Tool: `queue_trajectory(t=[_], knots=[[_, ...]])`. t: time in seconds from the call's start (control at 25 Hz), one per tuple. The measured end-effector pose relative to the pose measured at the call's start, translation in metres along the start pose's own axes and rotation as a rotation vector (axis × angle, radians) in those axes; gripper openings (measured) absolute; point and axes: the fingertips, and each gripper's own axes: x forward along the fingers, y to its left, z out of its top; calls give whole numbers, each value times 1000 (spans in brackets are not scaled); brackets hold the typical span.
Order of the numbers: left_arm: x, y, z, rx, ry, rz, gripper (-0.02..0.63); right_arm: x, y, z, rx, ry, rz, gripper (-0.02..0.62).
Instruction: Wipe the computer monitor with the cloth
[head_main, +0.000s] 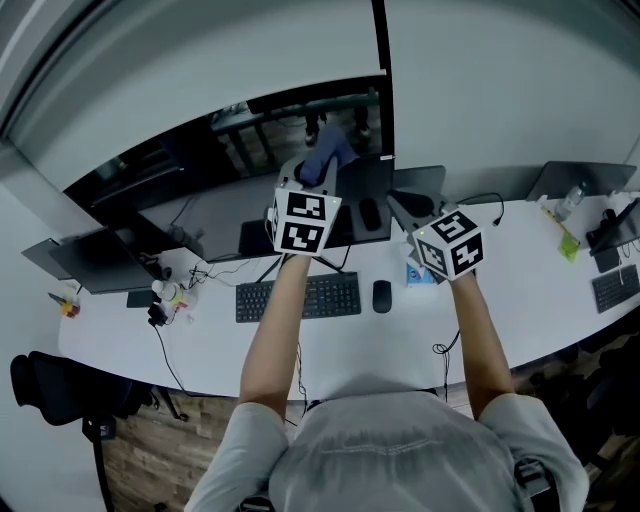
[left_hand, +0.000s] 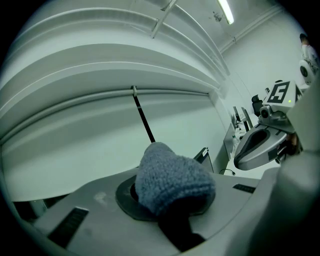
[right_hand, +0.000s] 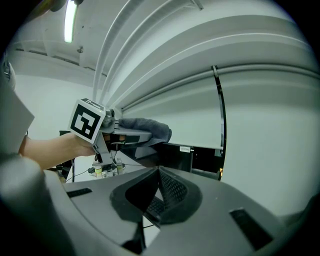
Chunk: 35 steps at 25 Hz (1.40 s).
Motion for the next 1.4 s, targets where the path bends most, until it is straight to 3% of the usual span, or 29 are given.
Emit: queue_trajectory(t=[0.6,1.4], knots=[[-43,81,-40,2,6,45,55,63,57,19,2,-10,-3,5],[-137,211,-113,-23,25,117,55,147,180,39,-14,-9,29,5]])
